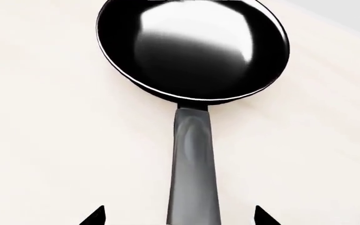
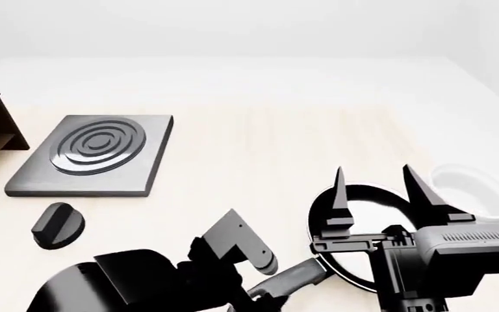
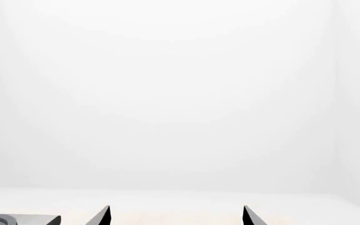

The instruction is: Put the frying pan on top of the cabinet.

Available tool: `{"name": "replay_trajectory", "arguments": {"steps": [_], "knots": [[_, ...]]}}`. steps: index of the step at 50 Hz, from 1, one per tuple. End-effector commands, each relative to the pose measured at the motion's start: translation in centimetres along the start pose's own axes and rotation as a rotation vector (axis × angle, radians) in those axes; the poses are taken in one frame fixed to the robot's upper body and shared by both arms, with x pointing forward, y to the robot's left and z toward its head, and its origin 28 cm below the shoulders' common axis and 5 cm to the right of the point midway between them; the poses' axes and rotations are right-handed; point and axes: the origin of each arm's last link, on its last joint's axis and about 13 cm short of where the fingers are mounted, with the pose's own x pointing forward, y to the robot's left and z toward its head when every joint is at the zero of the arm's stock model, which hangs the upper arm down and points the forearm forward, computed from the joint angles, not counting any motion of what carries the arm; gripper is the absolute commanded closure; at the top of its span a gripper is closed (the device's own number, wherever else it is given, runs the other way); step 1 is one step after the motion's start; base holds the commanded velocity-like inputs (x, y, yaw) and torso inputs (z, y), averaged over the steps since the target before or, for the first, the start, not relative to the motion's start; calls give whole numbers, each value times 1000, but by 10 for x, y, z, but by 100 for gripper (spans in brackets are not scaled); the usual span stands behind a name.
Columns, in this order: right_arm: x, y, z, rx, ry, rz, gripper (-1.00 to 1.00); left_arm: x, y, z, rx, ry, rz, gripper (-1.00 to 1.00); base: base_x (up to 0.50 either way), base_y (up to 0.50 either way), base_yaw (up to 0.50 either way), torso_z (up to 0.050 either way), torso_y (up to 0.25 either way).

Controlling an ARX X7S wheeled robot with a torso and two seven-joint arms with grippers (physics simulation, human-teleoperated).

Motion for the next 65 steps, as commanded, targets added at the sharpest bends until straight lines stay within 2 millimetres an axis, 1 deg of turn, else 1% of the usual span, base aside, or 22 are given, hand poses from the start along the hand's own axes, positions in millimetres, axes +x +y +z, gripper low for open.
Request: {"name": "replay_trajectory", "arguments": {"steps": [1,20,27,37,57,65], "knots": [[0,0,-1,1,0,2,-100,8,-5,0,25,33,-43,-100,0,0,0,0,0],[-1,0,-2,6,0,3,-100,17,-5,-2,42,75,-62,-100,0,0,0,0,0],[-1,-1,-2,6,-2,0,-100,26,3,-5,31,110,-48,-100,0,0,0,0,0],[-2,0,-3,15,-1,4,-100,34,10,-6,25,139,-44,-100,0,0,0,0,0],[-4,0,-3,24,-6,7,-100,45,10,-2,56,186,-87,-100,0,0,0,0,0],[-4,-1,-3,27,-7,8,-100,54,17,-3,47,213,-87,-100,0,0,0,0,0]]}}
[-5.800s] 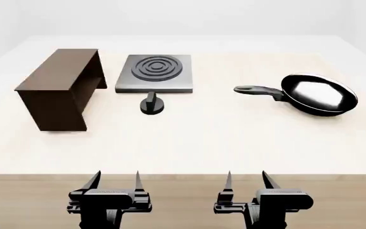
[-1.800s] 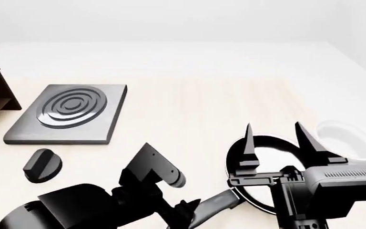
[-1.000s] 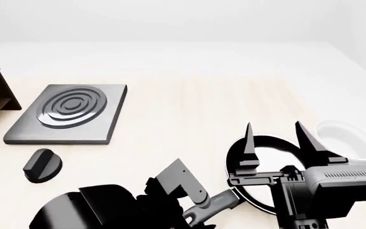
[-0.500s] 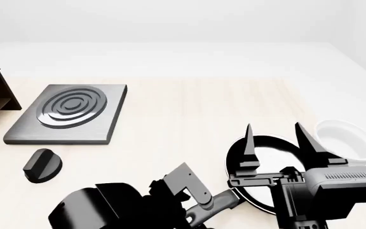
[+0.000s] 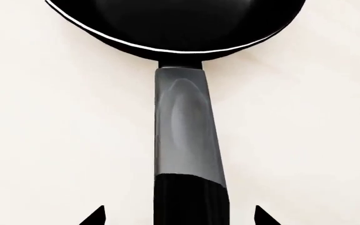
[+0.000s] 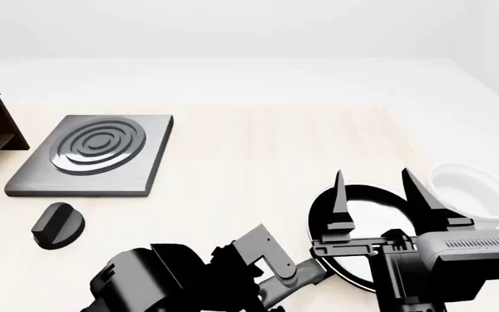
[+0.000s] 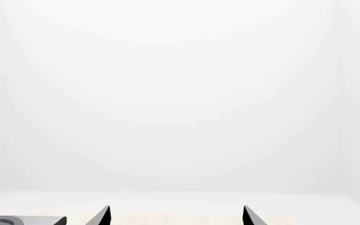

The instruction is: Put the frying pan on top of the cabinet.

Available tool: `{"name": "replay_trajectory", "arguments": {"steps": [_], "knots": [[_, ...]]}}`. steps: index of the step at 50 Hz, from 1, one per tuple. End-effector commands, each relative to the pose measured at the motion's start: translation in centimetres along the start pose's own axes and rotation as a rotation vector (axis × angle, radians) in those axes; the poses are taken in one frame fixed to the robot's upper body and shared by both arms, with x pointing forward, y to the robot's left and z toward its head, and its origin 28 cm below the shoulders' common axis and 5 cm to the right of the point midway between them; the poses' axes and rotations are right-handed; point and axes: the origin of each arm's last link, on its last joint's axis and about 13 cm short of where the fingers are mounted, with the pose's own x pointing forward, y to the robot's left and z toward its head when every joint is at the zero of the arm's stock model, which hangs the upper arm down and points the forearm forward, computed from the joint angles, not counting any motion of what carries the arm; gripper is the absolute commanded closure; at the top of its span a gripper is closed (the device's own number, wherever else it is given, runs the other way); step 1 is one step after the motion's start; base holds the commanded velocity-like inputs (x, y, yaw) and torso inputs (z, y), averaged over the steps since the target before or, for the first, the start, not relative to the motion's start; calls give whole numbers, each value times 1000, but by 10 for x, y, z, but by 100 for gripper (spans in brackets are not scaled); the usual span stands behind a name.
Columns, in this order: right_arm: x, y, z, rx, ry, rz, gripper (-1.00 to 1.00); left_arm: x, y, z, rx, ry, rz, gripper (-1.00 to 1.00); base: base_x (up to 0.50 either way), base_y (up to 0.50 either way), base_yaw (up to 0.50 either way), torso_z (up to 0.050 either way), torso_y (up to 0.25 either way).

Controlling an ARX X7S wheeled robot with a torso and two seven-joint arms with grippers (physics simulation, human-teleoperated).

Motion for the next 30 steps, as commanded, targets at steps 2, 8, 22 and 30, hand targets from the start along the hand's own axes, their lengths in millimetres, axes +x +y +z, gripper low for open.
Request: {"name": "replay_trajectory", "arguments": {"steps": [2,8,22,30], "knots": [[0,-1,0,4,-2,0,-100,11,8,1,-9,38,-14,-100,0,0,0,0,0],[0,-1,0,8,-4,-2,-100,17,6,-6,-20,80,-39,-100,0,0,0,0,0],[-1,0,0,14,-9,1,-100,24,0,-14,-36,118,-96,-100,1,-1,-1,0,0],[-2,0,0,18,-10,4,-100,23,1,-14,-35,121,-85,100,0,0,0,0,0]]}}
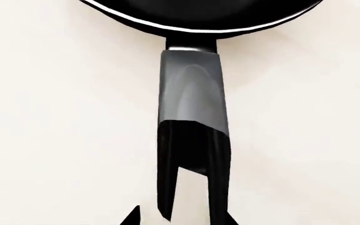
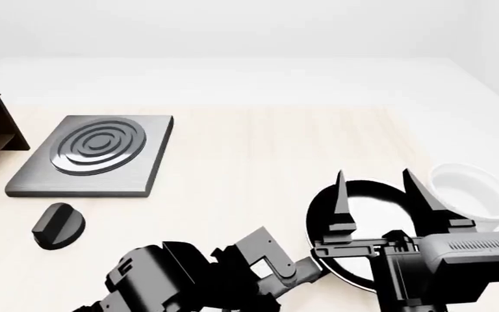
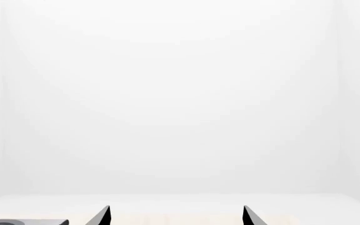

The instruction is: Put the frying pan on top of the cabinet.

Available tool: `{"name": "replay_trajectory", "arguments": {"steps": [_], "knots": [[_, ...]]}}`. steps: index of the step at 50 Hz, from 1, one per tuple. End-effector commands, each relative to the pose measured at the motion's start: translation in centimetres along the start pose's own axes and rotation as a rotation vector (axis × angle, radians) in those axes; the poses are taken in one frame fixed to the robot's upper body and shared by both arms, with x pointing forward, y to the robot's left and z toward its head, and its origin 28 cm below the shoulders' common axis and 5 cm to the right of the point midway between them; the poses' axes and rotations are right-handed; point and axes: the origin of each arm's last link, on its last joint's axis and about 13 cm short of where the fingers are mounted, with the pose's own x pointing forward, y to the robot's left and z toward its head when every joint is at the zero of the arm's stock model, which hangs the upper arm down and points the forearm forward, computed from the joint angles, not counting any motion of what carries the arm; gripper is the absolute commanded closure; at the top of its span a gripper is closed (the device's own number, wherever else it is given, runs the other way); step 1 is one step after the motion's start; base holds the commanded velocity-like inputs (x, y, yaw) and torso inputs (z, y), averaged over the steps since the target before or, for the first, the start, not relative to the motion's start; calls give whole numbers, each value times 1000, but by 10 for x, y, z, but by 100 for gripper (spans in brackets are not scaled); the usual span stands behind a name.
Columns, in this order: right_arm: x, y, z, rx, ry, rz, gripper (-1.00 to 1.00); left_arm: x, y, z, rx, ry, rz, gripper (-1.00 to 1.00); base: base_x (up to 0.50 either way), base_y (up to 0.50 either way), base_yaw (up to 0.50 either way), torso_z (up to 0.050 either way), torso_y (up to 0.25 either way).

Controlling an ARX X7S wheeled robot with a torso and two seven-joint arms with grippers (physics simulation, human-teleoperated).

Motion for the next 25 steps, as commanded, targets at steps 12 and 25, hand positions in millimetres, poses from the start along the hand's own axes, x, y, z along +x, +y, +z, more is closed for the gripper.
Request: {"name": "replay_trajectory", "arguments": {"steps": [12,25], "knots": [[-1,2,0,7,-4,9,-100,2,-8,-9,-13,48,-66,100,-1,0,0,0,0],[0,1,1,4,-7,6,-100,-57,8,7,-40,-126,149,100,0,0,0,0,0]]}}
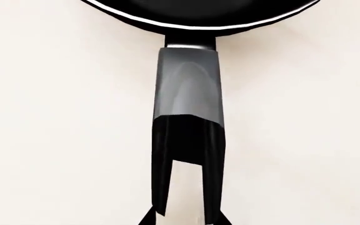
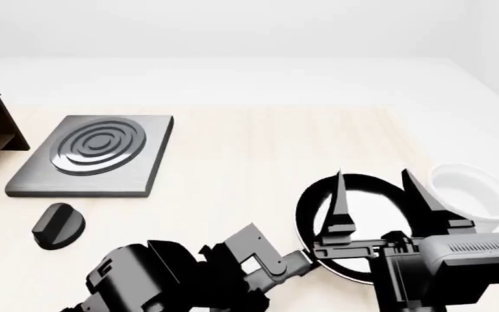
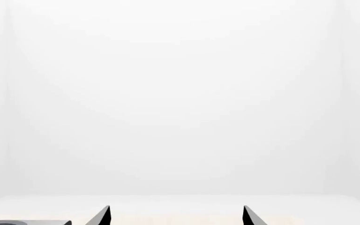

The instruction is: Put the frying pan on top of the cabinet.

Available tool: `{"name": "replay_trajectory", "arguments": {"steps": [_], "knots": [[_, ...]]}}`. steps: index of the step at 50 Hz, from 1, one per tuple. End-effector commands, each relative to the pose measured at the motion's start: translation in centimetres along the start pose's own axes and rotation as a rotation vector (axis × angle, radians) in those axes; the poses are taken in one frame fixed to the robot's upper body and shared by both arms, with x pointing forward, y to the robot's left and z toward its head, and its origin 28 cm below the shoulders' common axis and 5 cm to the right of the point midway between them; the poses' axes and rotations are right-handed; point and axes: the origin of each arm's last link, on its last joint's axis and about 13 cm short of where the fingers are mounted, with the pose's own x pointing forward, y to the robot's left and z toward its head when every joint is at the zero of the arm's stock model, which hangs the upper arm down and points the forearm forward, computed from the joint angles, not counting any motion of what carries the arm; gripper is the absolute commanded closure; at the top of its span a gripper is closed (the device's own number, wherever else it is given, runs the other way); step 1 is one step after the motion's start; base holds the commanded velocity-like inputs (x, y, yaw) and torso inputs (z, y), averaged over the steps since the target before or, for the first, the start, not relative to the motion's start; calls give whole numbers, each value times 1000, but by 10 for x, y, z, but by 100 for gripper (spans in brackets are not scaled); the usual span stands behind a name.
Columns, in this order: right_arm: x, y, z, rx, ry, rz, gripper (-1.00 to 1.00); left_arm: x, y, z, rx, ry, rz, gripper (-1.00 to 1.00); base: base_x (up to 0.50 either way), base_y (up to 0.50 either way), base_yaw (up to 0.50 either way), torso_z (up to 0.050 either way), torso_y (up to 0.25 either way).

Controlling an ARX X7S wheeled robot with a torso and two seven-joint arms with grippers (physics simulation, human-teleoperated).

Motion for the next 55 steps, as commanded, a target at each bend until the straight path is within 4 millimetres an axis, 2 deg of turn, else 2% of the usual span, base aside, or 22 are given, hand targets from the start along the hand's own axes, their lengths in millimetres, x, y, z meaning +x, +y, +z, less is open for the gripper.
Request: {"name": "replay_trajectory", "arguments": {"steps": [1,13,20,26,29,32,34,35,42,46,55], "knots": [[0,0,1,-1,-3,0,-100,-48,14,10,-46,-154,121,100,0,0,0,0,0],[2,0,1,-6,-3,2,-100,-96,30,2,-162,-311,285,100,0,0,0,0,1],[2,1,1,-9,-2,7,-100,-112,58,12,-273,-369,458,100,0,0,0,0,1],[3,1,1,-15,-1,4,-100,-143,92,43,-354,-319,635,100,0,0,0,0,2],[4,1,1,-16,1,4,-100,-161,104,60,-435,-307,619,100,0,0,0,0,0],[4,1,0,-15,2,5,-100,-195,119,84,-521,-318,656,100,0,0,0,0,4],[5,1,0,-16,4,4,-100,-207,125,91,-556,-322,694,100,0,0,1,0,0],[5,1,0,-15,5,6,-100,-220,134,98,-596,-296,781,100,0,0,0,0,10],[5,3,-2,-10,6,16,-100,-255,148,113,-651,-278,895,100,0,0,0,0,1],[5,3,0,-11,3,20,-100,-270,150,114,-697,-287,949,100,0,0,0,0,3],[4,3,-1,-10,5,22,-100,-290,153,95,-869,-302,1073,100,0,0,0,0,1]]}}
